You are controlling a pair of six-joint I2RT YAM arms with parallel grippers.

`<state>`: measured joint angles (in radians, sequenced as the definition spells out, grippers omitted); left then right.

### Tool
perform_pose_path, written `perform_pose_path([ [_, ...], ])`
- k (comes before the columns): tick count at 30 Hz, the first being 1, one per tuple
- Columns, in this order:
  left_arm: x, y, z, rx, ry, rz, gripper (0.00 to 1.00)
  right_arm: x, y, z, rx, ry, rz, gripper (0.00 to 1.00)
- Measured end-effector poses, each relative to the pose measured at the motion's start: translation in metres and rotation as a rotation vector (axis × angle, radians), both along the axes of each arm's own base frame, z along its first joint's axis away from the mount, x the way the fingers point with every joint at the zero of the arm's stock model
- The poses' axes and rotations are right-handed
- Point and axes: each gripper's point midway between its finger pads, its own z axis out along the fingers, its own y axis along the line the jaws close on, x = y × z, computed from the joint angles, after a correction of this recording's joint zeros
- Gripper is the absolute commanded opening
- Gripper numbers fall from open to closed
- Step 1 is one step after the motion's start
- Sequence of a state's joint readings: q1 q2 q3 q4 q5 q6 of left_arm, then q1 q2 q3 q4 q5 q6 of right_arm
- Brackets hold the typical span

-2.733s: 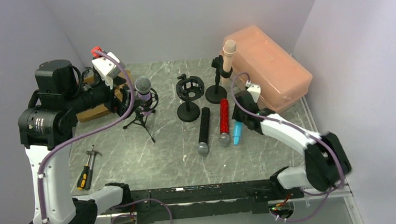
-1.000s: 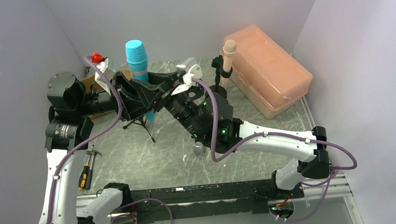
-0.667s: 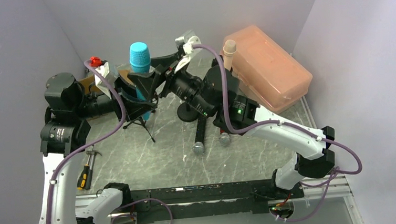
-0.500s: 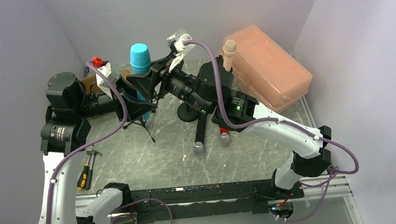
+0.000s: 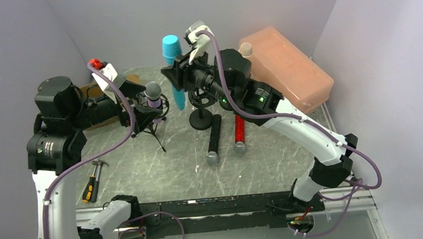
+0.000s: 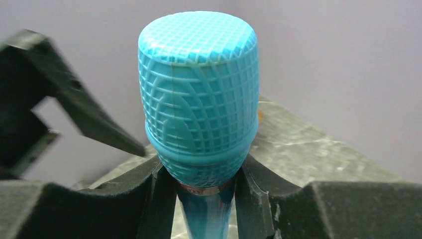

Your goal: Attach the microphones to the stand

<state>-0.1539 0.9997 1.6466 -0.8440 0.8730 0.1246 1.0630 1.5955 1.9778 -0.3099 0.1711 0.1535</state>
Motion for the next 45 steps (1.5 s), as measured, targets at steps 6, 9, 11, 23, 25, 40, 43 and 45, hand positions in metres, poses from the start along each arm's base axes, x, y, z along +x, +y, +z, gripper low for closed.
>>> perform_pose_path([
  [6,0.012,0.027,0.006,0.086,-0.042,0.180,0.99,0.038,-0.053,0.000,-0.075,-0.094,-0.173,0.00],
  [9,0.025,0.044,0.004,0.129,-0.036,0.282,1.00,0.060,-0.073,-0.003,-0.086,-0.113,-0.245,0.00],
  [11,0.036,0.056,0.002,0.153,-0.027,0.341,0.99,0.075,-0.080,-0.013,-0.098,-0.112,-0.281,0.00],
  [23,0.083,0.114,-0.025,0.212,0.060,0.565,0.99,0.108,-0.086,-0.082,-0.160,-0.031,-0.301,0.00],
  [25,0.091,0.126,-0.029,0.207,0.085,0.595,0.99,0.109,-0.085,-0.084,-0.149,-0.031,-0.298,0.00],
  [40,0.109,0.159,-0.059,0.189,0.171,0.668,0.99,0.114,-0.075,-0.110,-0.117,-0.022,-0.255,0.00],
  [43,0.110,0.160,-0.064,0.189,0.181,0.668,1.00,0.114,-0.073,-0.112,-0.111,-0.029,-0.245,0.00],
  [45,0.111,0.160,-0.067,0.187,0.188,0.666,0.99,0.114,-0.072,-0.115,-0.112,-0.030,-0.242,0.00],
])
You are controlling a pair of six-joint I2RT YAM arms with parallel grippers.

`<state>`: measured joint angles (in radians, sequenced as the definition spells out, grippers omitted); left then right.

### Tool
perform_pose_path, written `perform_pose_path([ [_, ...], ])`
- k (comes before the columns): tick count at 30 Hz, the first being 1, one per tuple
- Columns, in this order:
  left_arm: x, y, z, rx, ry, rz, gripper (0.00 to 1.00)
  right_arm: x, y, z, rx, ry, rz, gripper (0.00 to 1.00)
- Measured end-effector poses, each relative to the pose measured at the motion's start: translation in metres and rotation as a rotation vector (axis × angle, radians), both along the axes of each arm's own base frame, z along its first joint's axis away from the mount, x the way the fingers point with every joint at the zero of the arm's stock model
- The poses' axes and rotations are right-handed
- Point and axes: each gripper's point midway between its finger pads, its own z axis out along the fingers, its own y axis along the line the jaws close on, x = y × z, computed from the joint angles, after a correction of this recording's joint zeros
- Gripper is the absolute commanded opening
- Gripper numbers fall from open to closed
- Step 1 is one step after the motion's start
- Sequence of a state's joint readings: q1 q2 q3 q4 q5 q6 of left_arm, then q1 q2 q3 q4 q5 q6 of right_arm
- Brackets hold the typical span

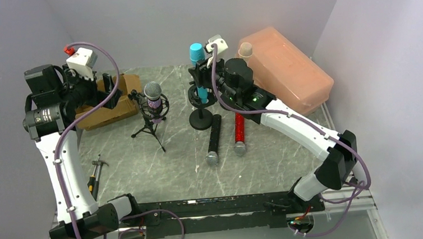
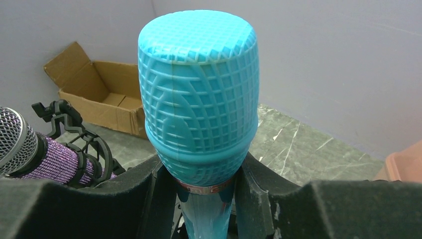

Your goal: Attach the microphones to the stand

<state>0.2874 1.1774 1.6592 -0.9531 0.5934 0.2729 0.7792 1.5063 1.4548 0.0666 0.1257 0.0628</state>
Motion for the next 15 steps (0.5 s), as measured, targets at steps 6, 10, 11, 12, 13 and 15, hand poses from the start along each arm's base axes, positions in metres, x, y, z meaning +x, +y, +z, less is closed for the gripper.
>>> perform_pose_path([
  [6,0.002,0.000,-0.007,-0.010,0.015,-0.006,0.99,0.004,0.005,-0.005,-0.008,-0.009,0.007,0.00],
  [10,0.003,0.001,-0.008,-0.011,0.017,-0.004,1.00,0.007,0.007,-0.014,-0.030,-0.003,0.006,0.06],
  [11,0.003,0.001,-0.009,-0.011,0.017,-0.004,1.00,0.007,0.007,-0.016,-0.035,-0.002,0.006,0.16],
  [12,0.004,0.002,-0.011,-0.011,0.017,-0.003,0.99,0.007,0.007,-0.019,-0.041,0.002,0.005,0.29],
  [13,0.005,0.002,-0.012,-0.011,0.020,-0.003,0.99,0.007,0.006,-0.023,-0.048,0.006,0.005,0.42],
  [15,0.006,0.003,-0.019,-0.014,0.030,0.000,0.99,0.007,0.006,-0.031,-0.059,0.017,0.005,0.76],
])
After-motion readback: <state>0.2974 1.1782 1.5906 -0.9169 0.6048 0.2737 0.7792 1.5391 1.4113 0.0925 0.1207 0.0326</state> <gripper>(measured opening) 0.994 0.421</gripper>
